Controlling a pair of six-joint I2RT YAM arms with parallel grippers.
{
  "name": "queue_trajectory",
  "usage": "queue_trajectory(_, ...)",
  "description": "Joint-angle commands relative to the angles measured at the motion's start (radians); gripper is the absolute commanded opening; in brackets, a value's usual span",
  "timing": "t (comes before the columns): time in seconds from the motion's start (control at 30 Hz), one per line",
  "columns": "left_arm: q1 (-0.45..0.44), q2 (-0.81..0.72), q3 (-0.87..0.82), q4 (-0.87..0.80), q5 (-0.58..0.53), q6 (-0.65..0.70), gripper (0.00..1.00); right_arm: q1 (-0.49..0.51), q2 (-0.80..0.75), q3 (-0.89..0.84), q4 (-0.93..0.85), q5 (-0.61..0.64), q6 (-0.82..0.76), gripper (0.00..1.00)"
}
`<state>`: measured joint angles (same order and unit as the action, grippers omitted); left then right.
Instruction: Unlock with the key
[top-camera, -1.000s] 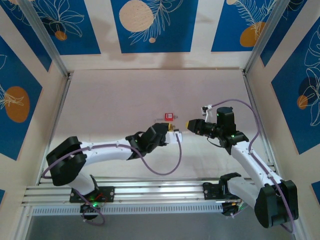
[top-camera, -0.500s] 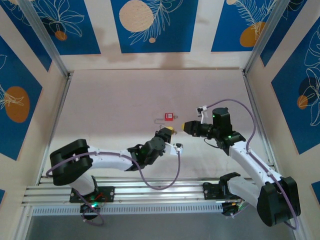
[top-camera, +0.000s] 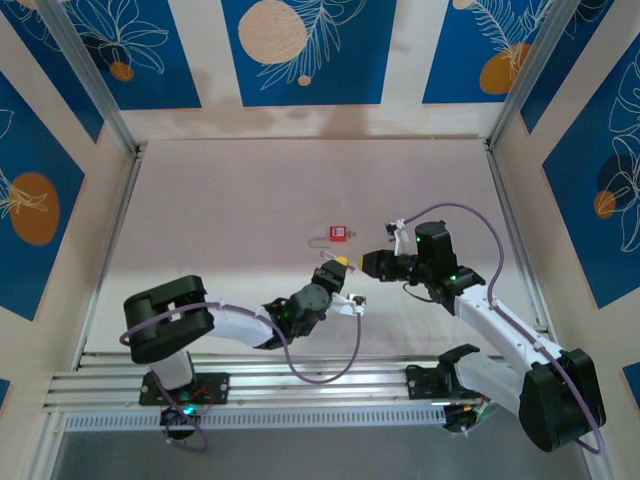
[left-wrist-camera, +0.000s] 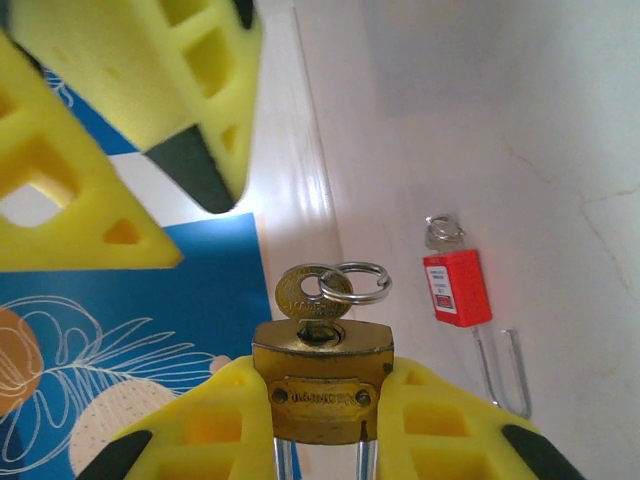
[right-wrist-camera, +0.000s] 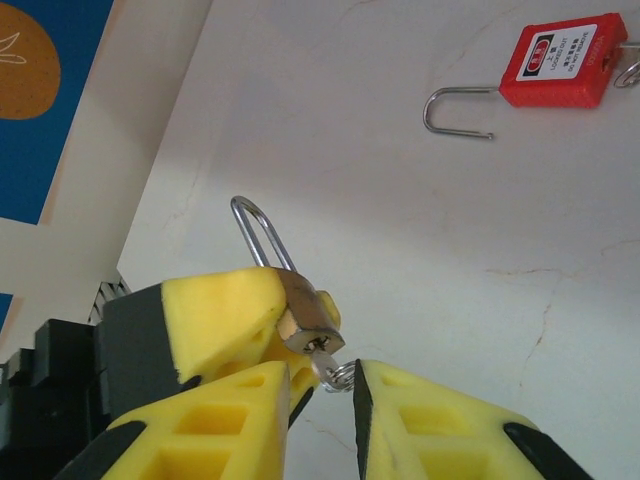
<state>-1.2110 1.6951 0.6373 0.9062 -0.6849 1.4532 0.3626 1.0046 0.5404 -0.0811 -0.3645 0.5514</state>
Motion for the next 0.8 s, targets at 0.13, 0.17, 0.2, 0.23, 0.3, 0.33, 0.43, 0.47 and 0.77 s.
queue_trajectory(0.13,-0.020,0.001,-0.011,0.094,-0.018,0.040,0.01,0.003,0.038,-0.016,0.021,-0.058,-0.027,0.26)
queue_trajectory(0.17,-0.021,-0.001,-0.013,0.094,-0.018,0.041,0.01,0.003,0.041,-0.017,0.023,-0.059,-0.027,0.26)
queue_trajectory(0.2,-0.021,-0.002,-0.014,0.095,-0.018,0.039,0.01,0.003,0.044,-0.015,0.024,-0.060,-0.026,0.26)
queue_trajectory(0.23,-0.021,-0.002,-0.013,0.094,-0.018,0.039,0.01,0.003,0.048,-0.013,0.024,-0.064,-0.028,0.26)
queue_trajectory(0.3,-0.022,-0.002,-0.014,0.095,-0.016,0.039,0.01,0.004,0.051,-0.012,0.031,-0.076,-0.027,0.25)
queue_trajectory(0.33,-0.023,-0.001,-0.012,0.095,-0.016,0.038,0.01,0.005,0.052,-0.010,0.031,-0.077,-0.027,0.25)
queue_trajectory(0.43,-0.023,0.000,-0.012,0.094,-0.018,0.038,0.00,0.006,0.052,-0.011,0.038,-0.095,-0.023,0.24)
queue_trajectory(0.47,-0.024,-0.001,-0.011,0.094,-0.016,0.039,0.00,0.005,0.052,-0.011,0.040,-0.101,-0.022,0.24)
queue_trajectory(0.77,-0.025,-0.004,-0.008,0.094,-0.016,0.036,0.00,0.000,0.031,-0.019,0.038,-0.105,-0.018,0.24)
